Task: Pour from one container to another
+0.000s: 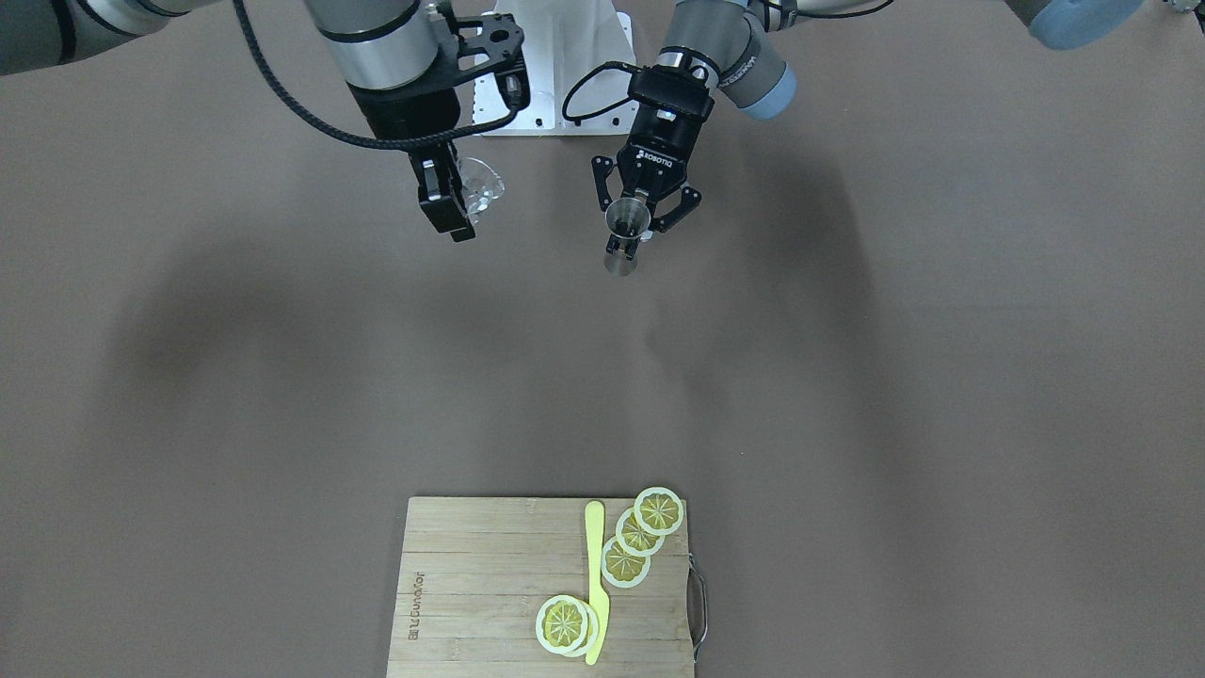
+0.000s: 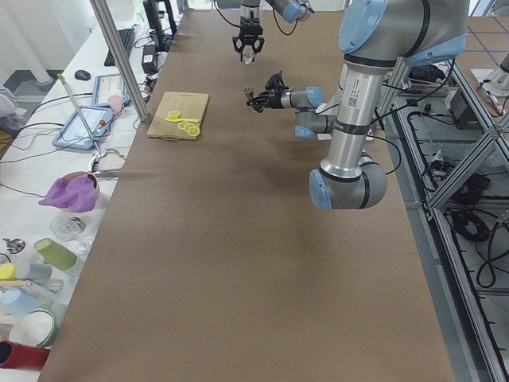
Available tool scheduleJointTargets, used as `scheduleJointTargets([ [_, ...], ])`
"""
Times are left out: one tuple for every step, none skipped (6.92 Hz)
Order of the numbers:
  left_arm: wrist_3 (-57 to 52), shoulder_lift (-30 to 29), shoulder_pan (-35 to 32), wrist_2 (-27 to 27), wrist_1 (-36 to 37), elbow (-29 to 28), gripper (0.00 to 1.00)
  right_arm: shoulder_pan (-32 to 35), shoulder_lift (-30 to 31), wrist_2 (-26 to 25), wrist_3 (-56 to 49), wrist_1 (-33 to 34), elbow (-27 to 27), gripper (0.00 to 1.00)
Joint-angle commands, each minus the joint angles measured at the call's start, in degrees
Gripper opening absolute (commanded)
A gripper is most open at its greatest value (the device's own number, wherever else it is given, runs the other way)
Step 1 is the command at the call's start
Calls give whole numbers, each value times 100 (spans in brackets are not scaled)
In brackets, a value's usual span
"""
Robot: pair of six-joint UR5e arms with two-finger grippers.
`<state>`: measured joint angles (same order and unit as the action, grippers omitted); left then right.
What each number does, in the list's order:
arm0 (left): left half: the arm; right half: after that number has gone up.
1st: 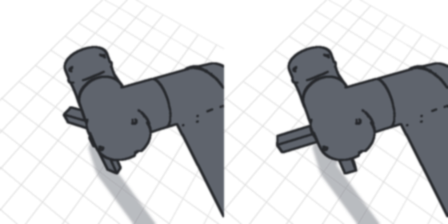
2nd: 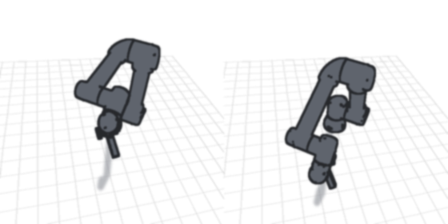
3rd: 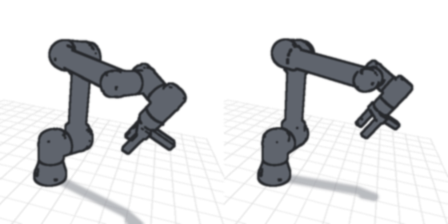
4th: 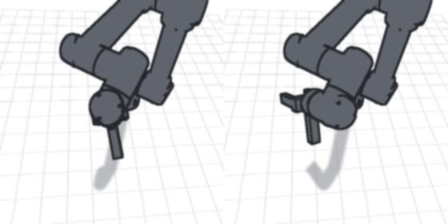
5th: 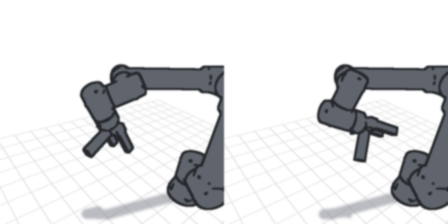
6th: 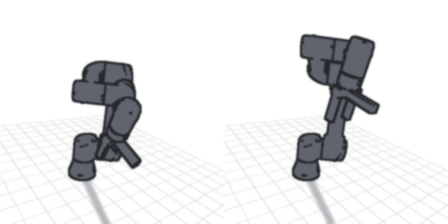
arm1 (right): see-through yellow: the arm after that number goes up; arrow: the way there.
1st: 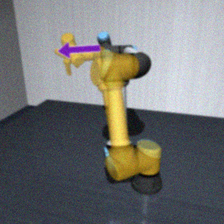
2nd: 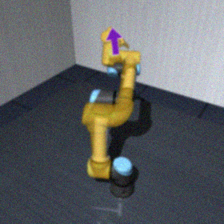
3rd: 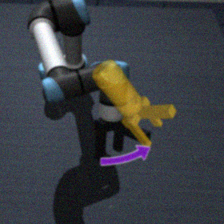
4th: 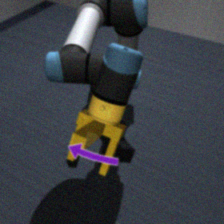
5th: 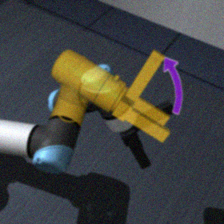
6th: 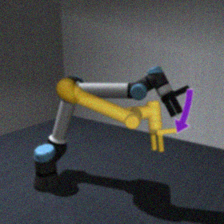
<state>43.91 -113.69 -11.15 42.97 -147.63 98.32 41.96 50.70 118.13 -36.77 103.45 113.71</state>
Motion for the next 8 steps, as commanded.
scheduleJointTargets([
  [-5,198,-2,1,-2,55,0,172,972,262,143,-1103,353,0],
  [21,312,-2,-25,-37,64,0,172,1525,272,414,-1865,450,0],
  [65,556,-2,-43,-64,186,0,190,2061,350,651,-2664,451,0],
  [100,863,-2,-269,-99,387,0,216,2423,412,810,-3107,424,0],
  [101,1067,-2,-628,-334,398,0,277,2731,482,829,-3416,415,0],
  [92,1321,-2,-632,-554,450,0,365,3134,631,1047,-4011,346,0],
  [100,1593,-2,-632,-826,477,0,522,3469,789,1345,-4974,14,0],
  [101,1866,-2,-640,-1150,460,0,785,3629,1139,1513,-5819,-502,0],
])
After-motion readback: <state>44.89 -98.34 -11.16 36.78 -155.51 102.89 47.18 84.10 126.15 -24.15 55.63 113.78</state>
